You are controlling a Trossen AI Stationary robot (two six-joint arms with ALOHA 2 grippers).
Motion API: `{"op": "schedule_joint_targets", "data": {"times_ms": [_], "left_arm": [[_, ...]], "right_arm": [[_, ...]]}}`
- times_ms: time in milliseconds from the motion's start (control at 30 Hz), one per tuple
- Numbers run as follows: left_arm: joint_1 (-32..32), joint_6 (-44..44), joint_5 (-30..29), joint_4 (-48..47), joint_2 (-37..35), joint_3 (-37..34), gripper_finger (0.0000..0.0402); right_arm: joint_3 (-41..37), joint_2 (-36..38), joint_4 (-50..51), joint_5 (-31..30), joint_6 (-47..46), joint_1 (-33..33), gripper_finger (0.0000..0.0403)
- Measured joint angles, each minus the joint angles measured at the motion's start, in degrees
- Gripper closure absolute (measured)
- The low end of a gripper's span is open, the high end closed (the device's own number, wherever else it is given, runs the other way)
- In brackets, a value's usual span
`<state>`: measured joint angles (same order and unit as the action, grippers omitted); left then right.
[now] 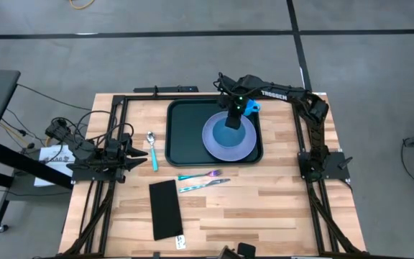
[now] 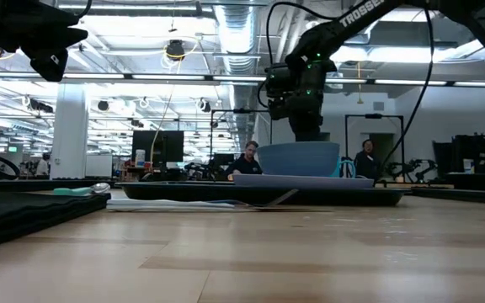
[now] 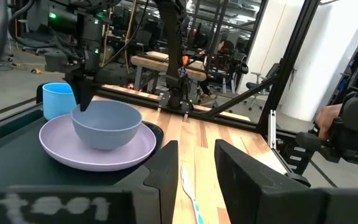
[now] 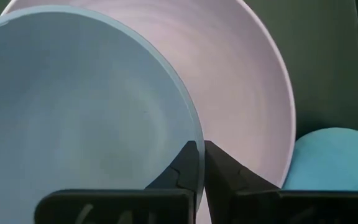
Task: Set up tray
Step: Put the blue bowl on the light purple plate on the black serving tray, then put the black napkin to the left of the purple plate on the black serving tray
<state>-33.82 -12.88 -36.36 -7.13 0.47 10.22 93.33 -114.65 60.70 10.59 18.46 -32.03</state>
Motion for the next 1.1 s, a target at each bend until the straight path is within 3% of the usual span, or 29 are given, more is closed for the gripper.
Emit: {"op": "schedule_joint_targets", "data": {"times_ms": [233, 533, 1100], "left_arm": [[0.00, 0.00, 0.00, -0.01, 0.00, 0.00, 0.0307], [0.00, 0.02, 0.00, -0.01, 0.00, 0.00, 0.0307], [-0.02, 0.07, 0.00, 0.01, 0.00, 0.00, 0.0307]], "right_arm": [[-1.67, 0.00, -0.83, 0.01, 0.10, 0.01, 0.0382], [-2.13, 0.00, -0.62, -0.04, 0.06, 0.11, 0.0389], [-2.13, 0.00, -0.78, -0.05, -1.45, 0.11, 0.0341]]}}
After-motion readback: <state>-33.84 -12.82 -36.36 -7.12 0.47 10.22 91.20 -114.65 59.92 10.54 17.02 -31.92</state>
